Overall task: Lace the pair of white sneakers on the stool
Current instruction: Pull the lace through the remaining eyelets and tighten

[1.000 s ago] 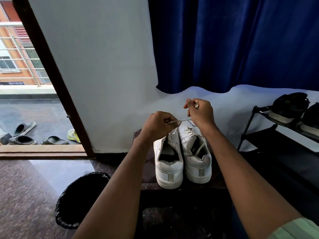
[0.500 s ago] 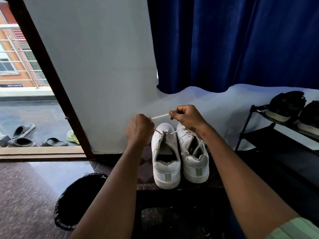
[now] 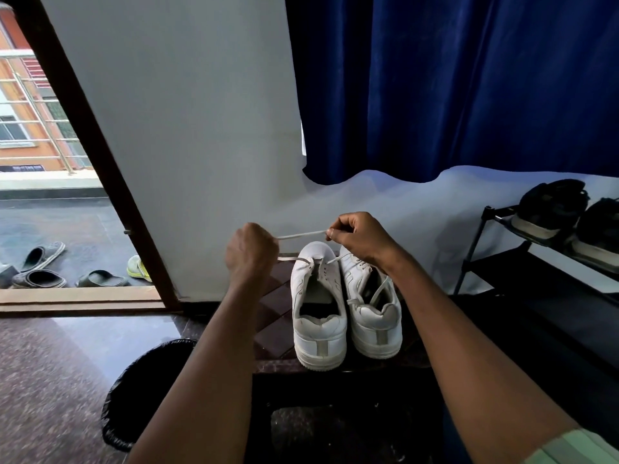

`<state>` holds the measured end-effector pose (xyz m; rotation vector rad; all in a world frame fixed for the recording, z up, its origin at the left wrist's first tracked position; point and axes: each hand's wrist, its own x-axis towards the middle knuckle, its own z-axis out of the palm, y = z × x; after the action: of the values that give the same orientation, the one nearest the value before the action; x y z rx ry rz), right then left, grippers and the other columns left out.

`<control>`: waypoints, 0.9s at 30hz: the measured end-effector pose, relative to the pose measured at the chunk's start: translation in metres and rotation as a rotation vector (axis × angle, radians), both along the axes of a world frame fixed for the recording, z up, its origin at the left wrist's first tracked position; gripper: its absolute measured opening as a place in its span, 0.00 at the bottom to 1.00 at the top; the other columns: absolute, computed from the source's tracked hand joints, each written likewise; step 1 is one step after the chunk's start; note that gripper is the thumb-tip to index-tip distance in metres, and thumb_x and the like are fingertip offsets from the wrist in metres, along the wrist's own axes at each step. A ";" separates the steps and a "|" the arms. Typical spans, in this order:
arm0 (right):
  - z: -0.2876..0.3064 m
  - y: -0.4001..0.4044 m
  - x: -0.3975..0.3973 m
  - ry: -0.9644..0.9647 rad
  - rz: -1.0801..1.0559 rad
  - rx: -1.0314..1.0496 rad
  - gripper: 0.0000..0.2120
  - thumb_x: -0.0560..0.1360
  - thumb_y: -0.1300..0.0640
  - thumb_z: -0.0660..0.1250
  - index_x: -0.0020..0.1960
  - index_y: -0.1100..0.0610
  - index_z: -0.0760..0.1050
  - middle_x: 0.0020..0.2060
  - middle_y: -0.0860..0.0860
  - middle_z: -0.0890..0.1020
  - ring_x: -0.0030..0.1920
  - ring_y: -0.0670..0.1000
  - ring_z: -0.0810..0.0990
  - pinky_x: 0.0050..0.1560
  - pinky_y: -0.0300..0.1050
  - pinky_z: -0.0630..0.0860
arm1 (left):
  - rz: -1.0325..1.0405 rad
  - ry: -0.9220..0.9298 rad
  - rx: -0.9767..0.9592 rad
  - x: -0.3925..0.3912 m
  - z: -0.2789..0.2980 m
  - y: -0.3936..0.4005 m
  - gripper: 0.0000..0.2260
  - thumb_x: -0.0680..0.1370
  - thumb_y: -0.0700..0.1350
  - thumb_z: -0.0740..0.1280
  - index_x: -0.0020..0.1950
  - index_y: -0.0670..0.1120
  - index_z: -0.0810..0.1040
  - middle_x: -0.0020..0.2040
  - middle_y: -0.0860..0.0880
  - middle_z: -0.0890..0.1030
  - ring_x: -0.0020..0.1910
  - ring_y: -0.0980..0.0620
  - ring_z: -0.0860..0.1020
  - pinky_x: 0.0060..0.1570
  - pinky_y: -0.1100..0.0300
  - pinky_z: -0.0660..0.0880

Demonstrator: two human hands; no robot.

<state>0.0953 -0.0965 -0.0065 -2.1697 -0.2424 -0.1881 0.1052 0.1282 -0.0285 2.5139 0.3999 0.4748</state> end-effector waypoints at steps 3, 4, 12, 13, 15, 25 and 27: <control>-0.001 0.002 0.001 -0.007 0.008 -0.013 0.06 0.78 0.55 0.72 0.44 0.56 0.85 0.32 0.46 0.81 0.33 0.40 0.75 0.40 0.39 0.73 | -0.309 -0.087 -0.064 -0.007 0.003 -0.014 0.05 0.75 0.43 0.72 0.47 0.45 0.87 0.44 0.45 0.87 0.39 0.45 0.85 0.42 0.52 0.84; -0.001 0.004 0.001 -0.009 0.021 -0.015 0.06 0.78 0.55 0.73 0.45 0.56 0.85 0.34 0.48 0.83 0.35 0.43 0.77 0.41 0.41 0.74 | -0.480 -0.079 -0.189 -0.012 0.008 -0.025 0.04 0.77 0.42 0.74 0.50 0.45 0.87 0.46 0.45 0.87 0.38 0.48 0.86 0.43 0.54 0.84; 0.001 0.000 -0.001 -0.030 -0.018 -0.033 0.07 0.79 0.56 0.71 0.45 0.57 0.85 0.31 0.43 0.79 0.32 0.40 0.74 0.38 0.38 0.70 | -0.105 -0.071 0.009 -0.002 0.004 -0.016 0.05 0.74 0.40 0.71 0.44 0.46 0.87 0.39 0.43 0.85 0.39 0.41 0.84 0.38 0.52 0.81; 0.001 -0.002 -0.001 -0.031 -0.021 -0.034 0.07 0.79 0.56 0.71 0.45 0.57 0.85 0.31 0.43 0.79 0.32 0.40 0.75 0.38 0.38 0.70 | -0.041 -0.058 0.049 -0.001 0.002 -0.012 0.05 0.73 0.39 0.70 0.45 0.44 0.86 0.41 0.42 0.85 0.40 0.38 0.83 0.39 0.51 0.81; 0.001 -0.002 -0.001 -0.032 -0.014 -0.031 0.06 0.79 0.56 0.71 0.46 0.57 0.85 0.32 0.45 0.81 0.34 0.42 0.76 0.38 0.38 0.71 | -0.137 -0.100 0.023 -0.001 0.002 -0.016 0.05 0.74 0.39 0.73 0.48 0.45 0.87 0.45 0.44 0.86 0.42 0.41 0.84 0.44 0.53 0.81; 0.002 0.001 -0.004 -0.021 0.023 -0.063 0.07 0.78 0.55 0.72 0.44 0.56 0.86 0.33 0.45 0.82 0.36 0.42 0.78 0.40 0.39 0.73 | -0.173 -0.094 -0.014 -0.006 0.007 -0.013 0.09 0.74 0.37 0.70 0.45 0.49 0.89 0.41 0.46 0.86 0.39 0.44 0.84 0.37 0.56 0.77; 0.001 0.001 -0.004 -0.015 0.022 -0.060 0.08 0.79 0.55 0.71 0.44 0.55 0.86 0.34 0.44 0.82 0.37 0.42 0.78 0.40 0.39 0.72 | -0.135 -0.052 0.017 -0.007 0.006 -0.011 0.11 0.74 0.36 0.68 0.46 0.49 0.89 0.43 0.44 0.86 0.42 0.40 0.83 0.38 0.56 0.74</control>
<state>0.0915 -0.0960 -0.0057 -2.2253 -0.2831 -0.1870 0.0984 0.1172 -0.0222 2.5189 0.2049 0.4908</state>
